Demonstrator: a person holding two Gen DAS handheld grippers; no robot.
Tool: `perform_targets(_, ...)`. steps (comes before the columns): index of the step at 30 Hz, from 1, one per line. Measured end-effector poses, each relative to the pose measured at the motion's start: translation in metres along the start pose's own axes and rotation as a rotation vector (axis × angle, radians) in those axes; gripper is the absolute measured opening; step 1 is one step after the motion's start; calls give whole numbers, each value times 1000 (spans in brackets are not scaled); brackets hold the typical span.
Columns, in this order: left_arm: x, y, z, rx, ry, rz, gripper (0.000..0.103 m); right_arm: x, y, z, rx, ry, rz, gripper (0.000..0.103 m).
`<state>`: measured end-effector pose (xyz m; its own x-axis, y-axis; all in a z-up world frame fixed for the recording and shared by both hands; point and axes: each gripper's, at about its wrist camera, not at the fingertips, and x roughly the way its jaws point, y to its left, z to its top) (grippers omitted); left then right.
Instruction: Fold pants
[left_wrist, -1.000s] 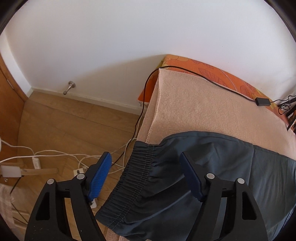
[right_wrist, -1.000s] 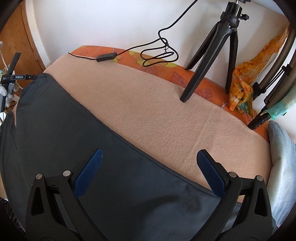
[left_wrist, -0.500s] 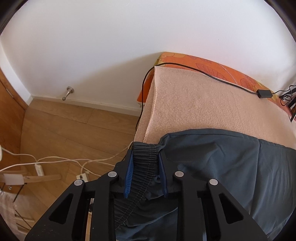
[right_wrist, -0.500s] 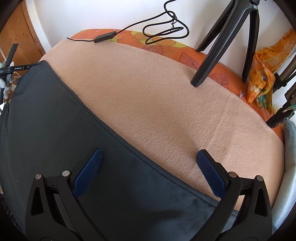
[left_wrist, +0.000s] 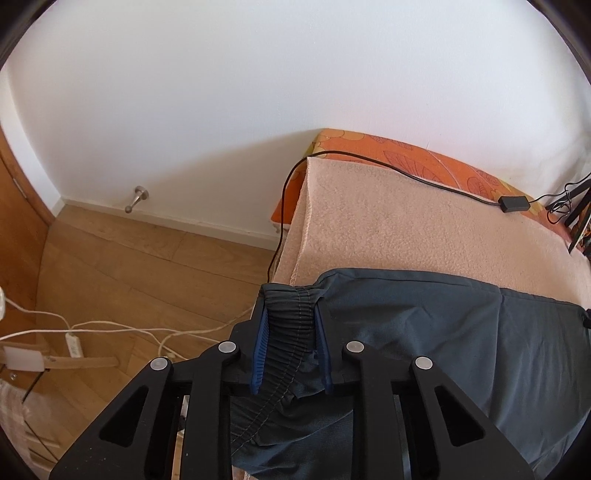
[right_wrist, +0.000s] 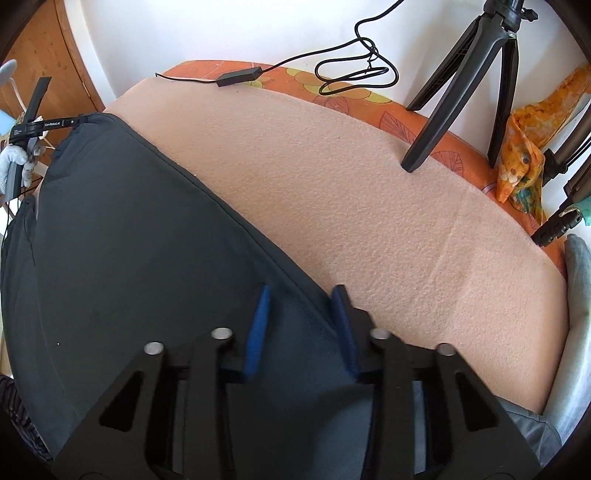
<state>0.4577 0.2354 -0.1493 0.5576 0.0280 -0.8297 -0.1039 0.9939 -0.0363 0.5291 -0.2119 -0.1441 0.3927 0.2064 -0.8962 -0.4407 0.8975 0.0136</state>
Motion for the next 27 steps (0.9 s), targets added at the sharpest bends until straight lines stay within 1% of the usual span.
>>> perform_targets(3,-9,1,0,0,-21,-14,21,-6,4,0,0,-8,-14,5)
perform_targets(6,-20,3,0,4,-39,-9,20,-21,10,-1,-9,-34,-37,4)
perform_targets(10,-44,8,0,-17,-85,-35,20,-48,17,-2,-17,-79,-69,3)
perform_targets(15,-74,8,-6,-1,-133,-35,20,-86,32,-9,-24,-120,-83,3)
perform_targets(18,-93,15,-16,-28,-165,-53,20,-112,42,-20,-29,-152,-88,3)
perform_targets(21,-114,18,-30,-23,-203,-67,20,-140,51,-33,-21,-183,-84,3)
perform_targets(24,-133,22,-48,-52,-240,-95,20,-169,62,-51,-22,-214,-87,3)
perform_targets(27,-146,23,-70,-63,-262,-112,20,-191,74,-71,-22,-225,-86,3)
